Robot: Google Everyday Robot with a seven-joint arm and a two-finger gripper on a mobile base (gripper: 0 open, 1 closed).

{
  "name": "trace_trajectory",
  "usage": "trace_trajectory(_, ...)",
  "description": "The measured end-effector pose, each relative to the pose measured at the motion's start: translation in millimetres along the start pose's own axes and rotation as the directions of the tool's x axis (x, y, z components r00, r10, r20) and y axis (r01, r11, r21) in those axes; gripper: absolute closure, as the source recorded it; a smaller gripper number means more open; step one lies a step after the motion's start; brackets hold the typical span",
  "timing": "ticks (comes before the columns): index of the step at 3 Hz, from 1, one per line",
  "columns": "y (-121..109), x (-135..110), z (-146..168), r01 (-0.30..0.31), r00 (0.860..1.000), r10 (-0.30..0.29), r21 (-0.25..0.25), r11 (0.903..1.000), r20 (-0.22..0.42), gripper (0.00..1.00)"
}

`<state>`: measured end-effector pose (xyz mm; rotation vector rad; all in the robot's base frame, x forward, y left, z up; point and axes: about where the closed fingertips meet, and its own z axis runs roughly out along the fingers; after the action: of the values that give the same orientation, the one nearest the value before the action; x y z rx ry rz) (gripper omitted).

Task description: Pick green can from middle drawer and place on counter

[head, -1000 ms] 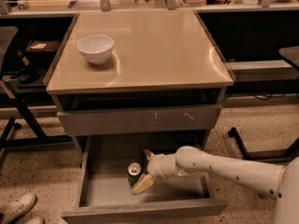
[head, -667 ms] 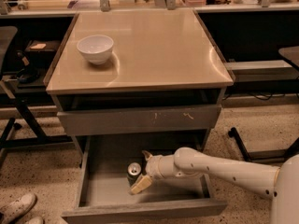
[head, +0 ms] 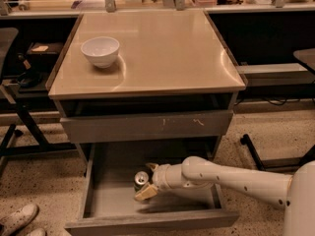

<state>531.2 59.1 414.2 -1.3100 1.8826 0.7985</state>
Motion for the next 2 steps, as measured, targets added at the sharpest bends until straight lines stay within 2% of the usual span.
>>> trace_trajectory(2,0.0,0.0,0.0,0.000,1.000,0.000,0.000,1.0000,0.000,0.65)
